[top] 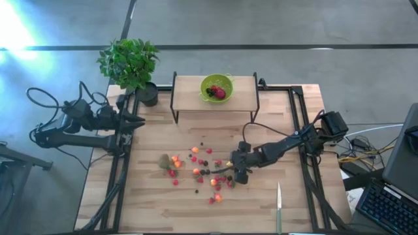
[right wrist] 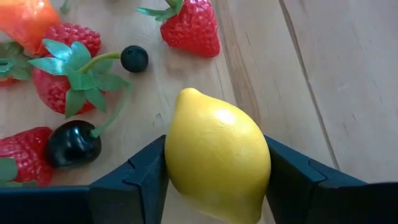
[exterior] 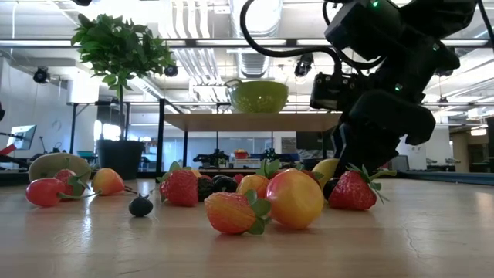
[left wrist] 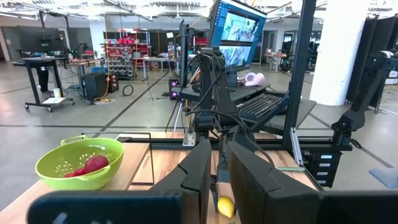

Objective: Pick & Place Fruit
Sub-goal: Put the yellow lemon into the green strainer bowl on the shelf

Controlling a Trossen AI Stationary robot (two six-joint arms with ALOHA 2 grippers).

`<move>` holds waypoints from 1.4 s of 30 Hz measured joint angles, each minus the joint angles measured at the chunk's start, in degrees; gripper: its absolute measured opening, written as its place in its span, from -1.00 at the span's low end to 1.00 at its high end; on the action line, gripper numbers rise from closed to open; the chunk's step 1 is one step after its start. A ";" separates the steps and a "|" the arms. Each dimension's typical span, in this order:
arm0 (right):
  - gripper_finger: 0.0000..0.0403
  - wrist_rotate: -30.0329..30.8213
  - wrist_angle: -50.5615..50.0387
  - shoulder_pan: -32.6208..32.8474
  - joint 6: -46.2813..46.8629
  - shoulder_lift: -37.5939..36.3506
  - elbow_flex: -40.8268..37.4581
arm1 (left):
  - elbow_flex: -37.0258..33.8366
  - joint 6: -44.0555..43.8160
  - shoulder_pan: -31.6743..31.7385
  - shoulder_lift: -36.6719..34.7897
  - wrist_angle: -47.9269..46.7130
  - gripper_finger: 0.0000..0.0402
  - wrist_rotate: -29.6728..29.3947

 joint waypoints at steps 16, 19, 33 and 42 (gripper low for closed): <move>0.01 -0.24 -0.02 -0.57 -6.05 -9.79 2.29 | 0.00 0.00 -0.04 0.00 -0.02 -0.69 -0.01; 0.07 -0.22 -0.12 -1.71 -9.74 -11.61 4.58 | 0.00 0.00 -0.04 0.00 -0.02 -0.69 -0.01; 0.05 0.03 -15.41 -15.39 -25.42 -13.19 26.91 | 0.00 0.00 -0.02 0.00 -0.04 -0.69 -0.01; 0.01 -1.07 -21.26 -25.06 -26.39 -12.98 34.82 | -0.01 -0.01 0.00 0.00 -0.04 -0.69 0.00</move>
